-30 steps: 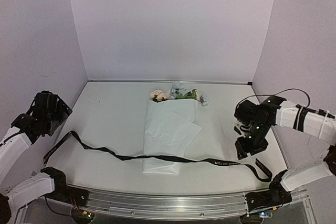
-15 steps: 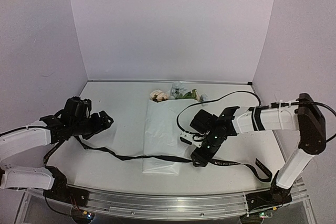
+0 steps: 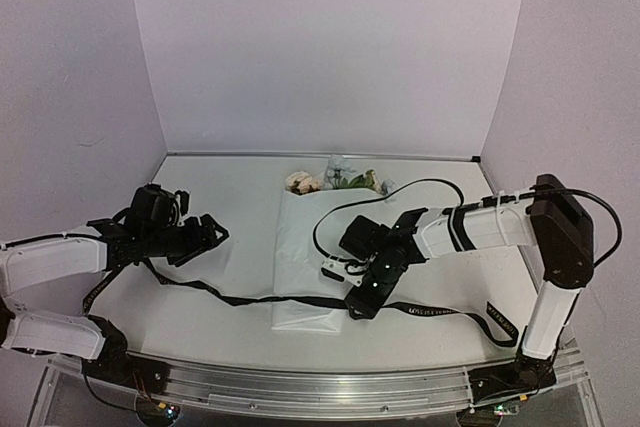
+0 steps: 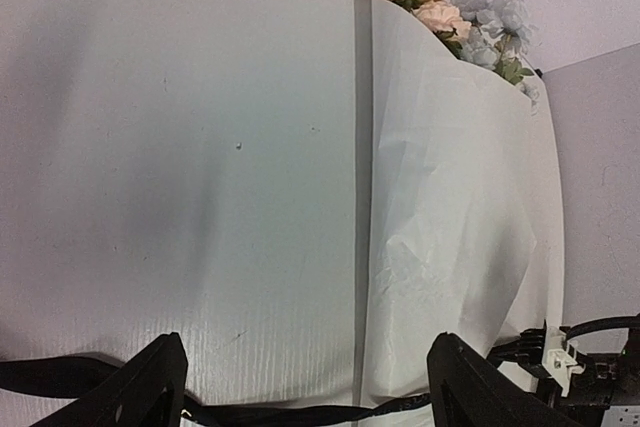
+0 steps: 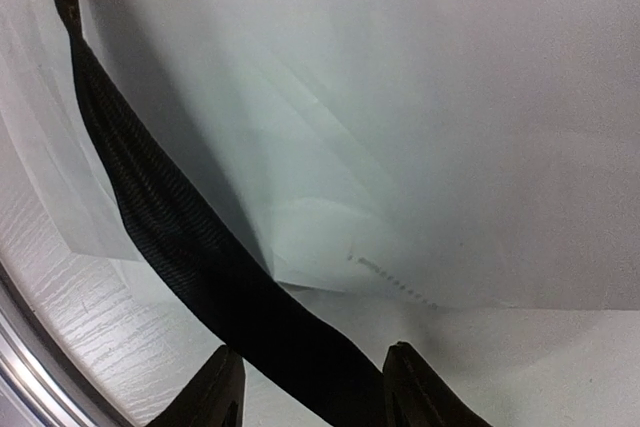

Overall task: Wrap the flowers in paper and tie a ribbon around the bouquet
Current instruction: Adjust the ribbon at the center of the board.

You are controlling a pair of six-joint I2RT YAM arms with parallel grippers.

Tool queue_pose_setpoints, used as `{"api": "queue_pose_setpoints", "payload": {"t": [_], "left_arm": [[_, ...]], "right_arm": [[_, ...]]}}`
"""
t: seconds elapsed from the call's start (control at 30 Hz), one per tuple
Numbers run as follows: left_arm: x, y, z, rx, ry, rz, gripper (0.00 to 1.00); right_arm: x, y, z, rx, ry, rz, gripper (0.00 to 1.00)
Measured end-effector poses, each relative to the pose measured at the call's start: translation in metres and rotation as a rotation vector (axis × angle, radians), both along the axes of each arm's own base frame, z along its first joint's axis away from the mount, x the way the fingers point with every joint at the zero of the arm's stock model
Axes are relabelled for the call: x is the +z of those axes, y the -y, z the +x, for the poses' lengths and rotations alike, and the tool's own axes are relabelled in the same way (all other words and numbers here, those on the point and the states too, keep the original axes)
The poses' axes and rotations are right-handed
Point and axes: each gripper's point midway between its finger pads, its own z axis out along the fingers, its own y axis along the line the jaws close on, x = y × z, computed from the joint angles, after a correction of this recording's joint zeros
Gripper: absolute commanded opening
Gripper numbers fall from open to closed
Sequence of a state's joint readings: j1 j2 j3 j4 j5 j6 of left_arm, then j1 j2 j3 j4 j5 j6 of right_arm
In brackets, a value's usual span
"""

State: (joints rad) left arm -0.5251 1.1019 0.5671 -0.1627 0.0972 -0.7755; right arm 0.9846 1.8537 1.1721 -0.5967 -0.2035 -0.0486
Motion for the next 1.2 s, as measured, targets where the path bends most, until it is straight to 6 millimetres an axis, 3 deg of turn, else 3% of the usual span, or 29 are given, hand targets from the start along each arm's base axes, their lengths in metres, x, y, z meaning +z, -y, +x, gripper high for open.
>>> {"api": "queue_pose_setpoints", "payload": {"t": [0.4,0.6,0.8,0.87,1.03,1.2], "left_arm": [[-0.019,0.018,-0.002,-0.059,-0.061,-0.023,0.65],[-0.028,0.032,-0.014,-0.082,-0.094,-0.014,0.64],[-0.035,0.047,-0.031,-0.119,-0.108,-0.003,0.61],[-0.037,0.049,-0.033,-0.121,-0.114,0.001,0.59],[-0.051,0.051,-0.038,-0.13,-0.14,0.036,0.54],[-0.054,0.056,-0.042,-0.149,-0.142,0.049,0.51]], "right_arm": [[-0.003,0.007,-0.019,-0.037,-0.08,-0.039,0.04],[0.01,0.016,-0.04,-0.061,-0.134,-0.027,0.02],[0.013,0.031,-0.079,-0.036,-0.167,-0.053,0.02],[0.008,0.037,-0.089,-0.041,-0.182,-0.079,0.06],[-0.001,0.053,-0.092,-0.11,-0.176,-0.138,0.38],[0.005,0.055,-0.081,-0.205,-0.135,-0.135,0.64]]}}
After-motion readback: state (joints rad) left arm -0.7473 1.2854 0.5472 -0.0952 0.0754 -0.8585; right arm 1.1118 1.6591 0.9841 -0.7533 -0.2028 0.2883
